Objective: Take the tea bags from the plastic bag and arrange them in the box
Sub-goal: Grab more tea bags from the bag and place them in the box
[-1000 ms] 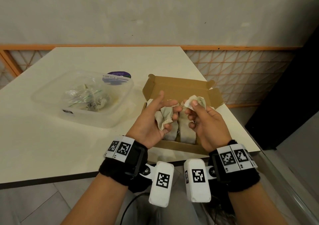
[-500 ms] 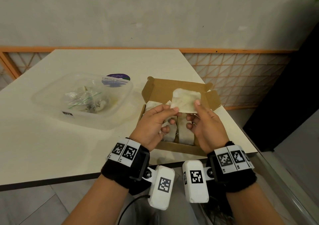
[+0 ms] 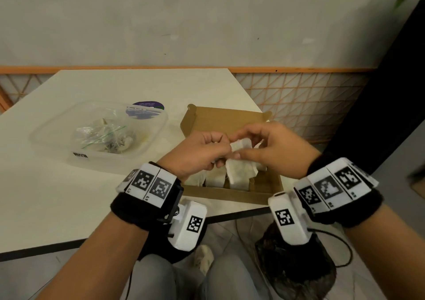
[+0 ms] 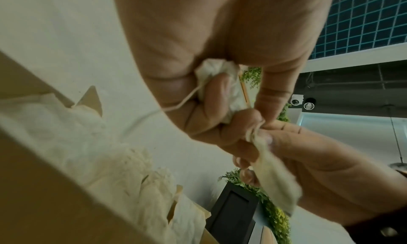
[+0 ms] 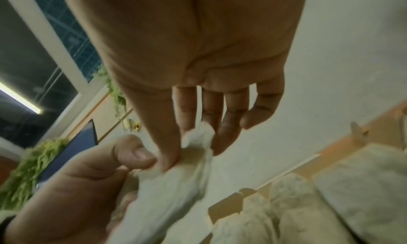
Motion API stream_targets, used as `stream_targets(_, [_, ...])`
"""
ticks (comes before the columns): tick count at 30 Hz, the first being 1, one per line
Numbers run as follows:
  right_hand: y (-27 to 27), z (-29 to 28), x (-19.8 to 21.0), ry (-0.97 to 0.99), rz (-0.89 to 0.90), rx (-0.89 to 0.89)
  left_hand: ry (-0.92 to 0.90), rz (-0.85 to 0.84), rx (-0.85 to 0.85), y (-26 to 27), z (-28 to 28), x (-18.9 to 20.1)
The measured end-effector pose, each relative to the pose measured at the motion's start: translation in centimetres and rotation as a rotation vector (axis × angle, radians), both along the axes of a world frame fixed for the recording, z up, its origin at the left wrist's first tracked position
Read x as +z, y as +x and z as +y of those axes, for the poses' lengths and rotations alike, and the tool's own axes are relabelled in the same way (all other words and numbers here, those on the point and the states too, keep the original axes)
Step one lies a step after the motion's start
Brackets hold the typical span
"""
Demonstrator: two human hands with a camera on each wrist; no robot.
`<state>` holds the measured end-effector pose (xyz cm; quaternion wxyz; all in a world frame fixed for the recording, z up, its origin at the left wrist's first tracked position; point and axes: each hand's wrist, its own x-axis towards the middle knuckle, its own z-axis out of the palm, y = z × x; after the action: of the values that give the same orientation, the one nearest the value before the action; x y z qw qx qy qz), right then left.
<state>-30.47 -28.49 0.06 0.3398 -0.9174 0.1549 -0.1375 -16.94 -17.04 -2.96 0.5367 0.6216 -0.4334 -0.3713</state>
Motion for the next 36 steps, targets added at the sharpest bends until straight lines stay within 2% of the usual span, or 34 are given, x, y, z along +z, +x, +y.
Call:
stream_targets(2, [0.0, -1.0, 0.4, -0.078, 0.036, -0.06, -0.009, 0.047, 0.05, 0.0, -0.2, -0.3])
stream_targets(3, [-0.2, -1.5, 0.5, -0.107, 0.062, -0.094, -0.038, 0.144, 0.081, 0.0, -0.4, -0.7])
stream_targets(6, [-0.5, -3.1, 0.5, -0.121, 0.161, -0.178, -0.107, 0.617, 0.161, 0.5, -0.5, -2.1])
stream_targets(8, [-0.9, -3.9, 0.5, -0.134, 0.241, -0.199, -0.145, 0.813, 0.187, 0.8, -0.3, -2.9])
stream_targets(14, [-0.5, -4.8, -0.6, 0.015, 0.367, -0.2, -0.204, 0.874, 0.203, 1.4, -0.2, -3.4])
stream_targets(17, [0.1, -6.3, -2.4, 0.008, 0.416, -0.289, -0.213, 0.866, 0.214, 1.4, -0.2, -3.5])
stream_targets(21, [0.2, -7.5, -3.2, 0.021, 0.388, -0.397, -0.221, 0.883, 0.206, 1.6, -0.2, -3.8])
stream_targets(25, [0.0, -6.8, -2.5, -0.126, 0.367, -0.405, -0.218, 0.997, 0.185, 1.4, 0.0, -3.3])
stream_targets(27, [0.2, -5.5, -2.0, -0.254, 0.204, -0.424, -0.232, 1.126, 0.185, 1.3, 0.1, -2.9])
stream_targets(28, [0.4, -4.3, -1.7, -0.284, 0.09, -0.392, -0.242, 1.19, 0.181, 1.1, 0.0, -2.7])
stream_targets(30, [0.9, -1.5, -1.2, -0.278, -0.043, -0.207, -0.263, 1.272, 0.128, 0.7, -0.1, -2.3])
stream_targets(33, [1.9, 0.9, -1.4, -0.294, 0.036, 0.061, -0.243, 1.259, 0.017, -0.1, -0.3, -1.6])
stream_targets(36, [2.7, 0.5, -1.4, -0.325, 0.024, 0.056, -0.226, 1.237, 0.043, 0.2, -0.1, -1.6])
